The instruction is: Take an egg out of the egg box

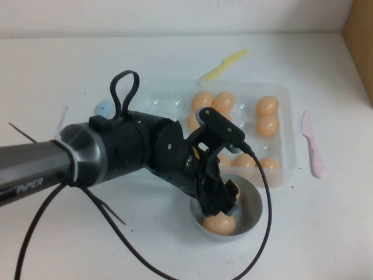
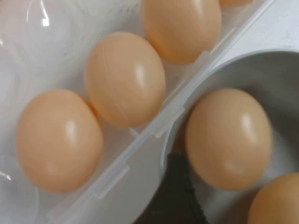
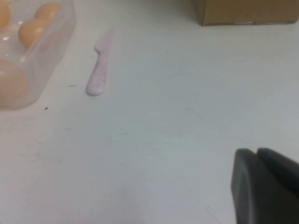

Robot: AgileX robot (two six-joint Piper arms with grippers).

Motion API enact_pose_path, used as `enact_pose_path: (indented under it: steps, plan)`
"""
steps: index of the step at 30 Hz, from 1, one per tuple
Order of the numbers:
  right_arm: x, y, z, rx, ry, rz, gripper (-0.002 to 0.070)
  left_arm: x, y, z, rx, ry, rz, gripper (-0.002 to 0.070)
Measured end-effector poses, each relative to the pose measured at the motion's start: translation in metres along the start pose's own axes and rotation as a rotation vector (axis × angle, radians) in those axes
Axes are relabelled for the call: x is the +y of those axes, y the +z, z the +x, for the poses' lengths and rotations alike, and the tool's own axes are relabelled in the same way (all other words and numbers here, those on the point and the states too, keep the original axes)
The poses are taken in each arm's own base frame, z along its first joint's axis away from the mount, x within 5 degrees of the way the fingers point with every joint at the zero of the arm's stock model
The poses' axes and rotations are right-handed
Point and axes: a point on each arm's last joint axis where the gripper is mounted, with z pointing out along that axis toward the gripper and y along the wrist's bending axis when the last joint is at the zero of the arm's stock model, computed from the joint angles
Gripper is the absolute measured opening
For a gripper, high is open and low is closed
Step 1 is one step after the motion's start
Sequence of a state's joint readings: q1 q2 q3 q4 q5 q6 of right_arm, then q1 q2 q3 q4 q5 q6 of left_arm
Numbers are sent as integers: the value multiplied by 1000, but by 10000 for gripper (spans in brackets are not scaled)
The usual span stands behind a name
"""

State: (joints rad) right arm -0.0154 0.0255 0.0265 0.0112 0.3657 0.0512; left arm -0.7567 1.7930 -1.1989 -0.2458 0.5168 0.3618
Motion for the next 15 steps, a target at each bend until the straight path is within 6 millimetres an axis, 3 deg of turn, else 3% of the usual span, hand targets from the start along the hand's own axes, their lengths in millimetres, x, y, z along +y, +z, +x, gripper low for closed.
enact_pose_path:
  steps: [4, 7, 10, 13, 15]
  plan:
    - [0, 0, 0, 0, 0, 0, -17, 0, 0, 0, -4, -2, 0, 519]
    - [0, 0, 0, 0, 0, 0, -17, 0, -7, -3, -33, 1, -7, 489]
    - [0, 0, 0, 0, 0, 0, -17, -1, -33, -13, -124, 18, -32, 348]
    - [0, 0, 0, 0, 0, 0, -17, -1, -64, -20, -249, 50, -79, 120]
    - [0, 0, 0, 0, 0, 0, -17, -2, -81, -15, -335, 68, -117, 57]
